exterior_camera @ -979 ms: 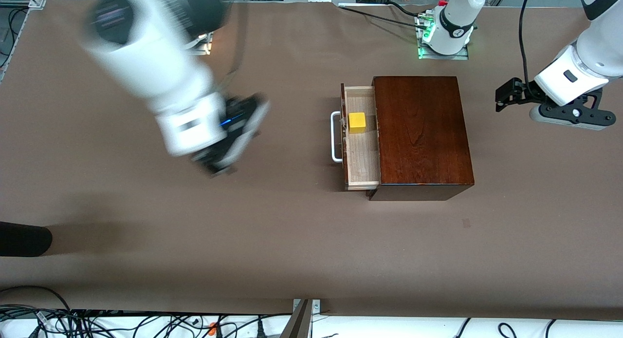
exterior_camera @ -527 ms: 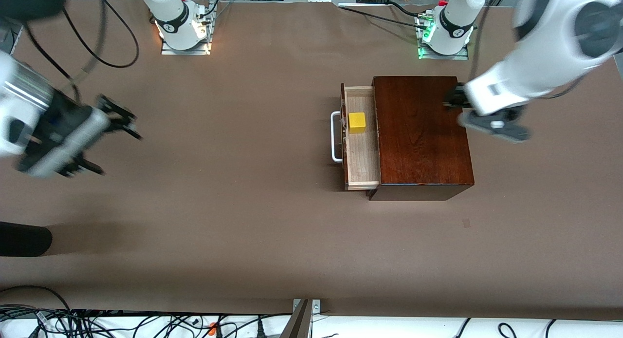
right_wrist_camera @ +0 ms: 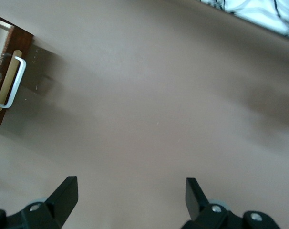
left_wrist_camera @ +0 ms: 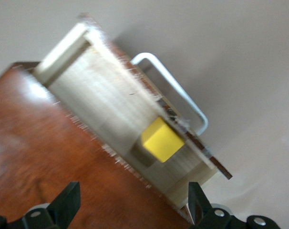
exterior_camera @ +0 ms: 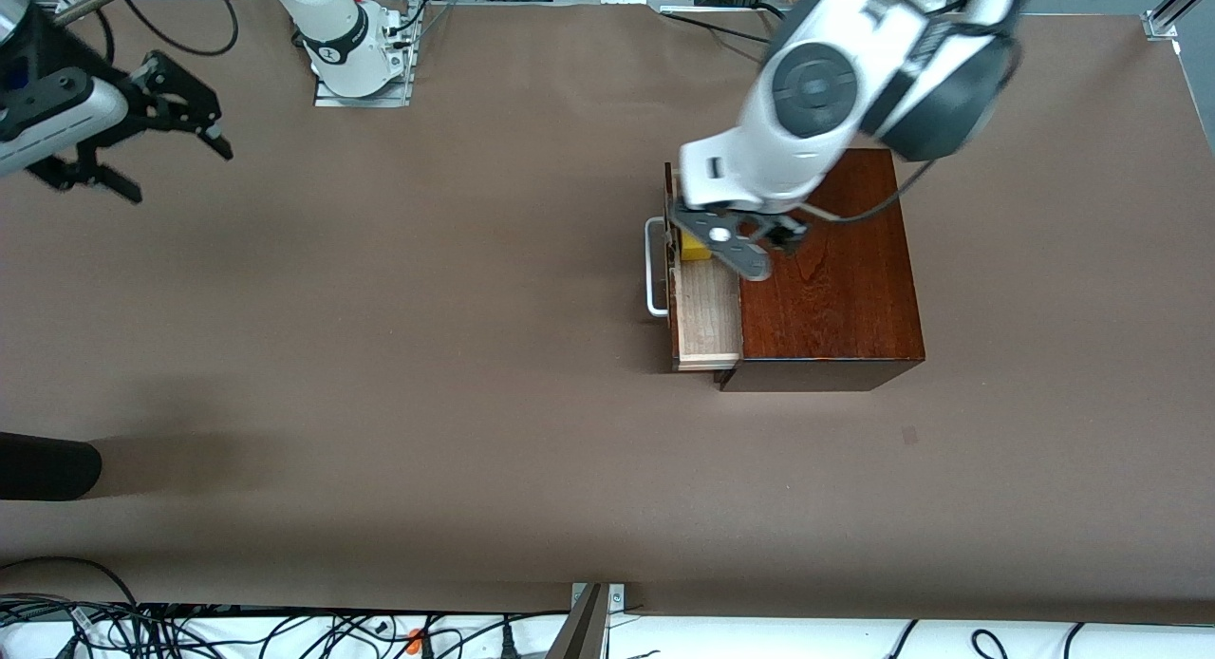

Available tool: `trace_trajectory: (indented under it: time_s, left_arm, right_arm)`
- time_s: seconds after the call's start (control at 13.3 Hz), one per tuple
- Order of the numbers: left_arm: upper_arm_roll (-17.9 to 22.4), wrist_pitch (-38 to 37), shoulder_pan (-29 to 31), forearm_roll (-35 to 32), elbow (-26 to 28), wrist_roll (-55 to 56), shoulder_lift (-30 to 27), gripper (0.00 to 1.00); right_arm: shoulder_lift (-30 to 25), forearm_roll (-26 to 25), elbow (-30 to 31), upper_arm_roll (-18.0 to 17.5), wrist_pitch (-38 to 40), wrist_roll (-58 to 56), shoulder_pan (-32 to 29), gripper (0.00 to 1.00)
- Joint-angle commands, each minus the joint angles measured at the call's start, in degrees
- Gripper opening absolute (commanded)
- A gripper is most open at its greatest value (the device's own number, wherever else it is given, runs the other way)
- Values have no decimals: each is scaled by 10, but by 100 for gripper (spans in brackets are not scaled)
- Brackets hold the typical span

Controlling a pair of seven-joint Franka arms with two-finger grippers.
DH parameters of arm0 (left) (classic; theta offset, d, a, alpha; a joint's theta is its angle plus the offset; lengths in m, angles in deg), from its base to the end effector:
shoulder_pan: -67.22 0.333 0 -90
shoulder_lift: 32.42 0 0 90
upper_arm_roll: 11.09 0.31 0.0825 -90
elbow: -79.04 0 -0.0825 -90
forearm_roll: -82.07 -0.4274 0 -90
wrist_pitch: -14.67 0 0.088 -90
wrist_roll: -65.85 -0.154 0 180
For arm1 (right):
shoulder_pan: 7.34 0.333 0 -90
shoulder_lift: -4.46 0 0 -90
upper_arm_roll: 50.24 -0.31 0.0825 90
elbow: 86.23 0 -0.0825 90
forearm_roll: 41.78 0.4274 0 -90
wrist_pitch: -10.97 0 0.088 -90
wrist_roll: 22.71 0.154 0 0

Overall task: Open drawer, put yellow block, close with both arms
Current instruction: 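Push the drawer front with the left gripper into the box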

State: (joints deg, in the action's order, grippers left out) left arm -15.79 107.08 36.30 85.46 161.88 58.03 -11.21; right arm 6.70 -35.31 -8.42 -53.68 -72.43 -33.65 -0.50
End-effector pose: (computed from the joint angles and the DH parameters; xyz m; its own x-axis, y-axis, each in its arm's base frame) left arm 0.5500 -0.3979 0.4011 0.7133 -0.6754 -0.1870 -0.6673 -0.7361 0.1134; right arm 0.5852 0.1240 0.6472 0.9248 0.3721 0.0797 0.3788 -0.9201 -0.1000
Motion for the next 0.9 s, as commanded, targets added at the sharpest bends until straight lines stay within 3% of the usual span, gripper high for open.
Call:
trace_trajectory:
  time_s: [0.0, 0.15, 0.45, 0.83]
  left_arm:
    - [2, 14, -26, 13, -42, -59, 49, 100]
    - [1, 50, -40, 17, -41, -119, 64, 100]
    - [-8, 140, -53, 17, -42, -311, 111, 100]
    - [-36, 218, -54, 14, -33, -401, 157, 100]
  right_arm:
    - [-72, -21, 144, 4, -70, 56, 1, 100]
    - [-75, -48, 174, 4, -102, 83, 1, 100]
    - [-52, -47, 175, 25, -118, 121, 2, 100]
    - [-37, -48, 174, 25, -121, 155, -2, 100]
